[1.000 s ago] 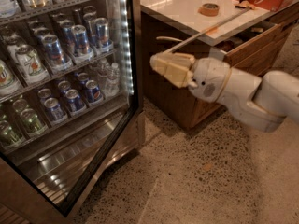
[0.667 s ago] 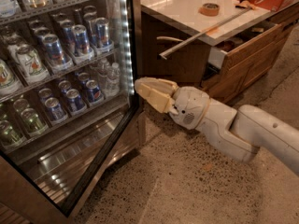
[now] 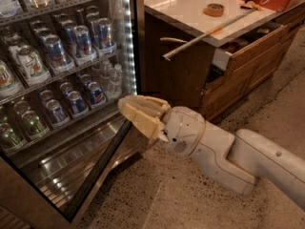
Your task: Open right fridge door
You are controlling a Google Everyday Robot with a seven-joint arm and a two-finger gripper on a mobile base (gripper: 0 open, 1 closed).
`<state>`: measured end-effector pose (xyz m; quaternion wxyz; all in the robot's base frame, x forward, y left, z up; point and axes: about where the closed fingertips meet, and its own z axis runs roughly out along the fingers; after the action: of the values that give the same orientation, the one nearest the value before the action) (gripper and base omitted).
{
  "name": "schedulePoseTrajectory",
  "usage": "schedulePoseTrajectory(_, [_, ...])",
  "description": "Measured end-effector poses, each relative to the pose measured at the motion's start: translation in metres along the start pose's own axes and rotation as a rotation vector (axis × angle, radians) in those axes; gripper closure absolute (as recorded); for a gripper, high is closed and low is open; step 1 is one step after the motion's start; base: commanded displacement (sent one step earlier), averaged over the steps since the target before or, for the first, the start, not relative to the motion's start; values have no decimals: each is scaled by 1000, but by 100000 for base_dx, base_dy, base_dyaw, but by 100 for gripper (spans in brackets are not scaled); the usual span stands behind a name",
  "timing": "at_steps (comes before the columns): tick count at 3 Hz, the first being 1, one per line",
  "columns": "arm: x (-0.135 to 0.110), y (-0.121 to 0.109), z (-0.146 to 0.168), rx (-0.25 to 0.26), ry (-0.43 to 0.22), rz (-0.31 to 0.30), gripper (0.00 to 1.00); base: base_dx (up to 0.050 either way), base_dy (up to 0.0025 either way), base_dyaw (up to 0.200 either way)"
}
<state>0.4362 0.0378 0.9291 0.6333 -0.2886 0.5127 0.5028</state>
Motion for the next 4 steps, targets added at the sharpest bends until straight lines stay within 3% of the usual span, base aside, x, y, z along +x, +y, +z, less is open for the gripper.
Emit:
schedulePoseTrajectory(1, [-21, 51, -1, -19, 21, -84, 100, 0, 0, 0])
schedulePoseTrajectory(2, [-34, 81, -2, -29, 35, -137, 100, 0, 0, 0])
schedulePoseTrajectory(3, [-40, 97, -3, -34, 44, -164, 100, 0, 0, 0])
schedulePoseTrajectory(4, [-57, 79, -3, -31, 105, -200, 100, 0, 0, 0])
